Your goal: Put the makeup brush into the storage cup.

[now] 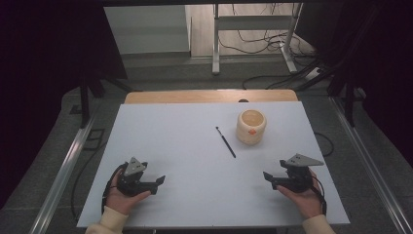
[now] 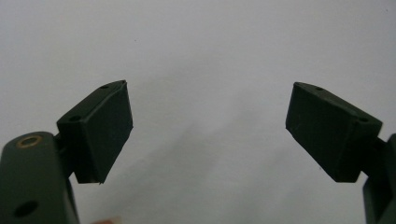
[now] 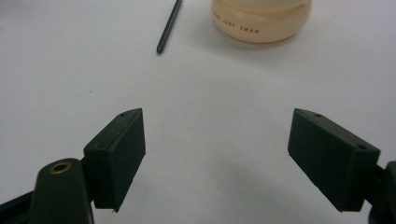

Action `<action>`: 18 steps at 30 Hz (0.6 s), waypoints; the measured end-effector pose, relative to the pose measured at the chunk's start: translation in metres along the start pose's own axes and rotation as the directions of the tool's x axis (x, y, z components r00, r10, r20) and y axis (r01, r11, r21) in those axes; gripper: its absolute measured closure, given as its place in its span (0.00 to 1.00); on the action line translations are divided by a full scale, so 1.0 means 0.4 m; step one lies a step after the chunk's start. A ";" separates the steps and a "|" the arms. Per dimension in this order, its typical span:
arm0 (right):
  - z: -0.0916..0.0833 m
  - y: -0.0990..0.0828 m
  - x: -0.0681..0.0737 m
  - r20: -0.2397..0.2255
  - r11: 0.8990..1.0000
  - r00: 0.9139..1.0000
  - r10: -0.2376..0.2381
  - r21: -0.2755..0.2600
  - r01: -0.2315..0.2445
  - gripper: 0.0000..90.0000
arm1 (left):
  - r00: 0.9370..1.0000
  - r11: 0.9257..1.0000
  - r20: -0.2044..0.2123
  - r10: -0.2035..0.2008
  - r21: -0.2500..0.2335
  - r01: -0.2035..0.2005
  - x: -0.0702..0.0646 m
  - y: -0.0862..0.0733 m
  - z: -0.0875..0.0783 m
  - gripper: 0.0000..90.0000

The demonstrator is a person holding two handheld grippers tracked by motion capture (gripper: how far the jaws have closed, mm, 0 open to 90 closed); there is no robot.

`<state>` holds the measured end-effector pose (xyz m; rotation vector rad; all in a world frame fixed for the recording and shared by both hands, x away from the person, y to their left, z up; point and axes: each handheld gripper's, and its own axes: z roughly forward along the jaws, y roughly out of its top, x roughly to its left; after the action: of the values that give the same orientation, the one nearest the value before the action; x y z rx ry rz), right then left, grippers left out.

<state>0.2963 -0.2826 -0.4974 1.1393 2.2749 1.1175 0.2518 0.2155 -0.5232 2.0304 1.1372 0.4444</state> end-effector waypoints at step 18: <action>0.036 0.052 0.053 -0.027 0.999 0.999 -0.022 0.042 0.023 0.21 | 1.000 1.000 0.005 0.008 0.000 -0.008 -0.001 0.003 0.002 0.17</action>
<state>0.3029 -0.2512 -0.4895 1.1182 2.3363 1.0868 0.2529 0.2143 -0.5227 2.0357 1.1267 0.4424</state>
